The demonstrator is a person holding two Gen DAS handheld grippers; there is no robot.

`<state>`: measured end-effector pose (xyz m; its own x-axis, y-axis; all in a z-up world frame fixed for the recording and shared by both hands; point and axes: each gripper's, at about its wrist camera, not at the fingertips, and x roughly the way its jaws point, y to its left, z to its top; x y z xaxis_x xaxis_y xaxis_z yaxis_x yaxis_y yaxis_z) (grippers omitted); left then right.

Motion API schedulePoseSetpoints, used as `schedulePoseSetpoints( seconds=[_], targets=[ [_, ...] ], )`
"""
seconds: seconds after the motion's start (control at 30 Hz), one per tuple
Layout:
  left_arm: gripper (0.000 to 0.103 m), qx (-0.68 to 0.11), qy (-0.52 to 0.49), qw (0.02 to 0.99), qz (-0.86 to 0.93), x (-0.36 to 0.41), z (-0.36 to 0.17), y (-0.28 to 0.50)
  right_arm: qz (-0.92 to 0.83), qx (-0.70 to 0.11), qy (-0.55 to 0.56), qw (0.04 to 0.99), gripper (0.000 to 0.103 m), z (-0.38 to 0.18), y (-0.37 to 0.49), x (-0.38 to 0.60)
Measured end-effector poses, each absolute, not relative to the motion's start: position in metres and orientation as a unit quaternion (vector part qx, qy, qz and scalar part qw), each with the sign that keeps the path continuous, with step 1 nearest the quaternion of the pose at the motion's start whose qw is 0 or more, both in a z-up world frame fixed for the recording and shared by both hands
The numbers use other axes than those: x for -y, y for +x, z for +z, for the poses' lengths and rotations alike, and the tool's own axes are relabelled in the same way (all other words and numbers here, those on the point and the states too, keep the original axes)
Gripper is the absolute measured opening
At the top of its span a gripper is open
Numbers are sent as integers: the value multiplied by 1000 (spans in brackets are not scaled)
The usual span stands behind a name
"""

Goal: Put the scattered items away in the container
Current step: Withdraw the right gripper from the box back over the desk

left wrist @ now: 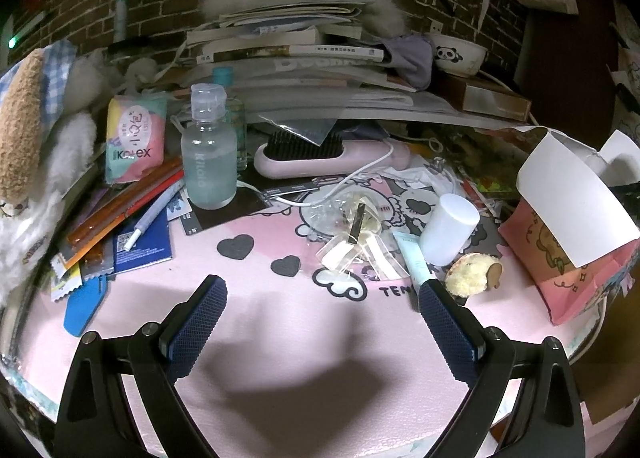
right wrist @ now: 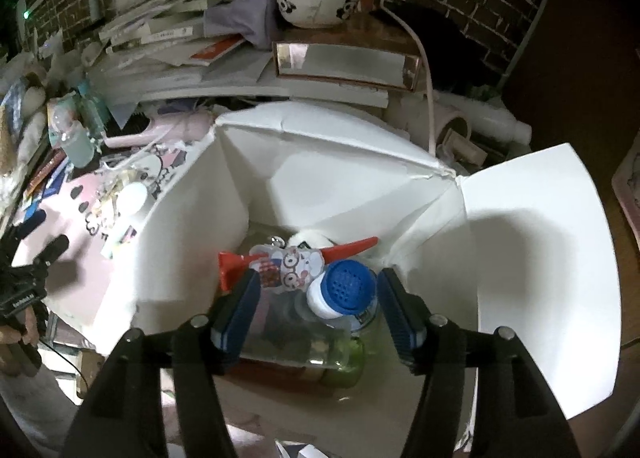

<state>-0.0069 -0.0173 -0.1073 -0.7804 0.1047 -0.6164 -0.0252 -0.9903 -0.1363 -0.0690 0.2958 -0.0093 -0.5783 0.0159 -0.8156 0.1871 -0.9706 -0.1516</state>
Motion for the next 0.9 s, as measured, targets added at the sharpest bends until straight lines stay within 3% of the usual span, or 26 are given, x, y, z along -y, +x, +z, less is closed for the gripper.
schedulePoseSetpoints(
  seconds=[0.1,0.17,0.23,0.4,0.67,0.9],
  targets=[
    [96,62,-328,35,942,18,-107,-7,-900,-95,421,55,58,3,-60,-293],
    [96,64,-327,37,942,17,-108,-8,-917,-84,383,70,77,13,-49,-286],
    [96,64,-326,40,942,17,-108,-8,-928,-68,355,93,85,18,-39,-278],
    [96,58,-326,48,942,16,-111,-10,-931,-42,307,194,86,14,-9,-245],
    [96,71,-338,83,935,20,-121,-18,-927,-109,223,282,90,-6,42,-179],
    [96,82,-358,91,926,24,-125,-41,-907,-106,241,327,91,-40,62,-155]
  ],
)
